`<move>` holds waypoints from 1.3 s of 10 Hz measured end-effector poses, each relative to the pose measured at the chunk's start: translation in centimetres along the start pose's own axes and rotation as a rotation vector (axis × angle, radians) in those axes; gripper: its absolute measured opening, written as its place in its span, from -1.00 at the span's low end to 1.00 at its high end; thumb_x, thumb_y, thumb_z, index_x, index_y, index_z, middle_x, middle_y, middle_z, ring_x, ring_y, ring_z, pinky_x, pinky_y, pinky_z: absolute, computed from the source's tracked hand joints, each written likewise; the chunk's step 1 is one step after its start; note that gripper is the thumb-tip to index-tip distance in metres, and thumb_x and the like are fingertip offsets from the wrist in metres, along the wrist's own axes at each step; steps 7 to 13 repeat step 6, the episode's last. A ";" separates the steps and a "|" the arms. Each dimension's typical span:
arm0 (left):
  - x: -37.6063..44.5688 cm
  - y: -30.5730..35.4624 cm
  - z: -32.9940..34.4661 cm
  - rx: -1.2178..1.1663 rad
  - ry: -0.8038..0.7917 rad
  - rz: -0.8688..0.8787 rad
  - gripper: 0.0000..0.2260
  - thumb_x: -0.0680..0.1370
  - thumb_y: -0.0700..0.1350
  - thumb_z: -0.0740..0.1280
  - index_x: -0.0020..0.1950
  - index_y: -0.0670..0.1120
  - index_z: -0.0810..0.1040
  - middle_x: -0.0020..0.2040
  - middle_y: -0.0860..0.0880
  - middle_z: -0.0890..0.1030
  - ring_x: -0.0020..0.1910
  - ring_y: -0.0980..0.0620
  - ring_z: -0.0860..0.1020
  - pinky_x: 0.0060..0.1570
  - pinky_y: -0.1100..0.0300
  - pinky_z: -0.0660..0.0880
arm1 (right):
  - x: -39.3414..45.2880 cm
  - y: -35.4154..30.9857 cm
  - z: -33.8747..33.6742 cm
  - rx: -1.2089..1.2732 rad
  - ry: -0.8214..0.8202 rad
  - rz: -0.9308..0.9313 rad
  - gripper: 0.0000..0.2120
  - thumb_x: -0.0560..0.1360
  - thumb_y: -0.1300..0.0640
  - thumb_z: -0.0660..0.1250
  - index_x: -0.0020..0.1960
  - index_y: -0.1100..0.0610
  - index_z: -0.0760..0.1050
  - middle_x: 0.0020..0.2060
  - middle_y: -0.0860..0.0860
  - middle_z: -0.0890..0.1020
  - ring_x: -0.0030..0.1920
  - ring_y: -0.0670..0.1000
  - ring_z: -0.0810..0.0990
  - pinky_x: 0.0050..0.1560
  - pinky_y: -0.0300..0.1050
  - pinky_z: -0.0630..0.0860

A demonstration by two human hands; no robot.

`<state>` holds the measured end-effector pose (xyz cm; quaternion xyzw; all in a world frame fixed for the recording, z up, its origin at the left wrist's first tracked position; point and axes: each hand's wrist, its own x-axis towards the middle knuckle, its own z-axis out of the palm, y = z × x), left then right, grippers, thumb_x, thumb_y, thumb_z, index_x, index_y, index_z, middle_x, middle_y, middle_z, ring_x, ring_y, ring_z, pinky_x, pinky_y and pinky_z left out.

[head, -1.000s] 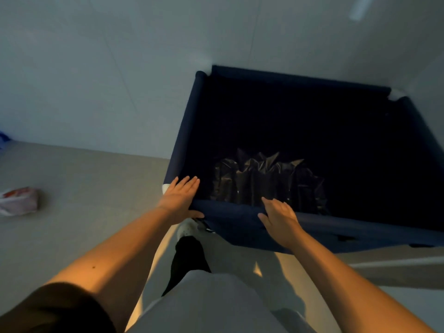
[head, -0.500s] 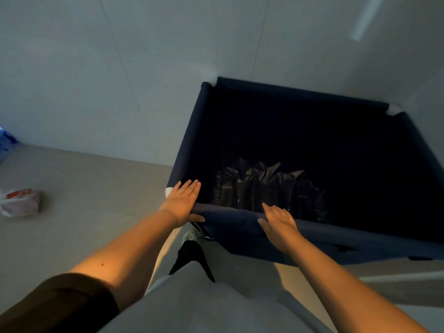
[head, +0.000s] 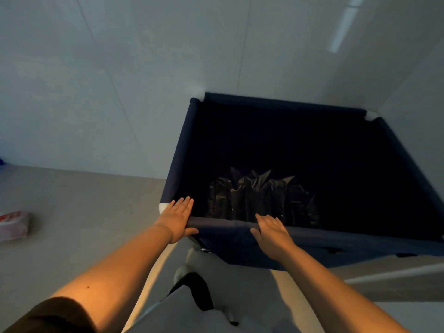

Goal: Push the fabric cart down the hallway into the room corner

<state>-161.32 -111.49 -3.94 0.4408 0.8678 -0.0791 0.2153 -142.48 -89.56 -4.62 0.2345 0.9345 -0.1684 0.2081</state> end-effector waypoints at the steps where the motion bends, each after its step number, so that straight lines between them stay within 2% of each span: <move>1: -0.1 -0.1 -1.0 -0.011 -0.033 0.016 -0.28 0.56 0.22 0.07 0.49 -0.17 -0.19 0.54 -0.14 -0.11 0.50 -0.08 -0.11 0.46 0.03 -0.11 | -0.5 -0.6 -1.1 -0.011 -0.069 0.039 -0.45 0.60 -0.11 -0.06 0.50 0.15 0.00 0.50 0.11 0.16 0.50 0.10 0.09 0.50 0.00 -0.02; 2: 0.5 -0.3 -2.7 0.046 -0.072 0.034 -0.32 0.58 0.19 0.08 0.50 -0.17 -0.13 0.54 -0.13 -0.07 0.50 -0.10 -0.09 0.45 0.01 -0.06 | -0.7 -1.1 -2.3 -0.056 -0.148 0.071 -0.46 0.60 -0.07 0.00 0.49 0.17 0.04 0.47 0.17 0.23 0.44 0.16 0.22 0.46 0.01 0.13; 3: 0.5 -0.1 -5.5 0.052 -0.187 0.040 -0.34 0.58 0.17 0.09 0.50 -0.18 -0.09 0.54 -0.15 0.00 0.50 -0.13 -0.04 0.45 0.00 0.01 | -1.3 -2.0 -4.2 -0.061 -0.255 0.128 -0.49 0.60 -0.05 0.01 0.46 0.21 0.13 0.43 0.21 0.28 0.38 0.20 0.31 0.37 0.01 0.29; 4: 0.1 0.4 -8.9 0.058 -0.285 0.059 -0.36 0.58 0.17 0.11 0.49 -0.17 -0.01 0.51 -0.17 0.13 0.46 -0.14 0.12 0.41 0.01 0.14 | -1.7 -3.1 -6.7 -0.125 -0.352 0.149 -0.48 0.60 -0.07 0.00 0.44 0.23 0.17 0.44 0.21 0.28 0.39 0.19 0.32 0.36 0.00 0.30; 5: -1.3 1.1 -13.3 0.116 -0.261 0.066 -0.39 0.57 0.17 0.12 0.50 -0.12 0.02 0.48 -0.16 0.22 0.41 -0.14 0.25 0.34 0.01 0.26 | -2.9 -4.5 -10.4 -0.180 -0.389 0.188 -0.46 0.60 -0.09 -0.04 0.43 0.23 0.22 0.44 0.18 0.29 0.38 0.17 0.33 0.35 0.01 0.28; 6: -2.7 2.0 -18.0 0.076 -0.107 0.120 -0.40 0.58 0.17 0.11 0.50 -0.08 0.02 0.48 -0.14 0.22 0.40 -0.13 0.26 0.33 0.02 0.27 | -4.0 -5.9 -13.9 -0.186 -0.300 0.212 -0.45 0.61 -0.11 -0.06 0.44 0.23 0.19 0.47 0.16 0.25 0.41 0.16 0.28 0.37 0.00 0.24; 13: -2.7 2.0 -18.0 0.076 -0.107 0.120 -0.40 0.58 0.17 0.11 0.50 -0.08 0.02 0.48 -0.14 0.22 0.40 -0.13 0.26 0.33 0.02 0.27 | -4.0 -5.9 -13.9 -0.186 -0.300 0.212 -0.45 0.61 -0.11 -0.06 0.44 0.23 0.19 0.47 0.16 0.25 0.41 0.16 0.28 0.37 0.00 0.24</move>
